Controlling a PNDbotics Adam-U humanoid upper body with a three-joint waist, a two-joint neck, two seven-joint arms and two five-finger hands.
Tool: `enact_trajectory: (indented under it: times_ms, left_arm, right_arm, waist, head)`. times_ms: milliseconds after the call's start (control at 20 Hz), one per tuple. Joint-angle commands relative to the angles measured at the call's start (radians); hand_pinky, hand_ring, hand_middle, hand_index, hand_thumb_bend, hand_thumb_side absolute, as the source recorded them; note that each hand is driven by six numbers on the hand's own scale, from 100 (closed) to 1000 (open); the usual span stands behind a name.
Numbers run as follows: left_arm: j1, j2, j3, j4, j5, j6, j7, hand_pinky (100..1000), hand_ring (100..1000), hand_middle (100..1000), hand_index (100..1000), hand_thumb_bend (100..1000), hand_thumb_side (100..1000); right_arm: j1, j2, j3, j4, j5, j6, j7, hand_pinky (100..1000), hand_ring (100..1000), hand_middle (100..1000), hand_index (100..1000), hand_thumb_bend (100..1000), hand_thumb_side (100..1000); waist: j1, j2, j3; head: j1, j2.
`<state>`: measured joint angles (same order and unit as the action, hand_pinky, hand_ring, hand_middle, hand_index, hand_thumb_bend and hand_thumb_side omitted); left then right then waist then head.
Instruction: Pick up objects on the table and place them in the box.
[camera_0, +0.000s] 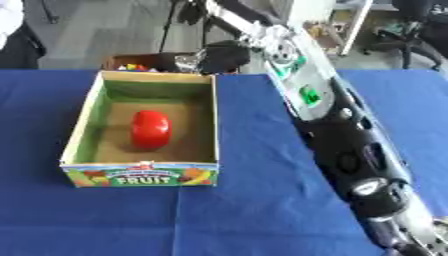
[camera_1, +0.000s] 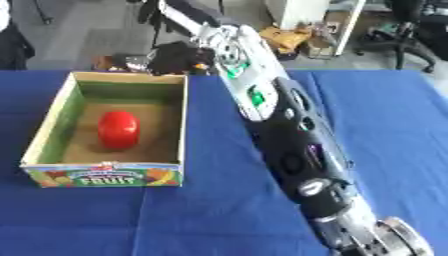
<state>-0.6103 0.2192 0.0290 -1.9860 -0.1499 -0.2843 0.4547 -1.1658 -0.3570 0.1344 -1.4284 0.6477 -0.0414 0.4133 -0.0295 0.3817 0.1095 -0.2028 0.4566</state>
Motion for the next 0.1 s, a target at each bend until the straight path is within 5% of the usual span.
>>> enact_trajectory:
  times_ms: [50,100]
  left_arm:
    - [-0.007,0.023,0.008,-0.014,-0.005,0.001,0.005,670,841,685,750,100,980]
    - [-0.007,0.023,0.009,-0.014,-0.005,0.001,0.005,671,841,685,750,100,980]
  right_arm:
    - [0.020,-0.065,-0.025,-0.148,-0.031,0.033,-0.024,717,806,758,968,481,554]
    - [0.038,-0.078,-0.032,-0.188,-0.035,0.042,-0.034,717,804,754,961,473,560]
  waist:
    - [0.009,-0.029,-0.004]
    - [0.011,-0.029,-0.006]
  head:
    - [0.008,-0.001]
    - [0.010,-0.001]
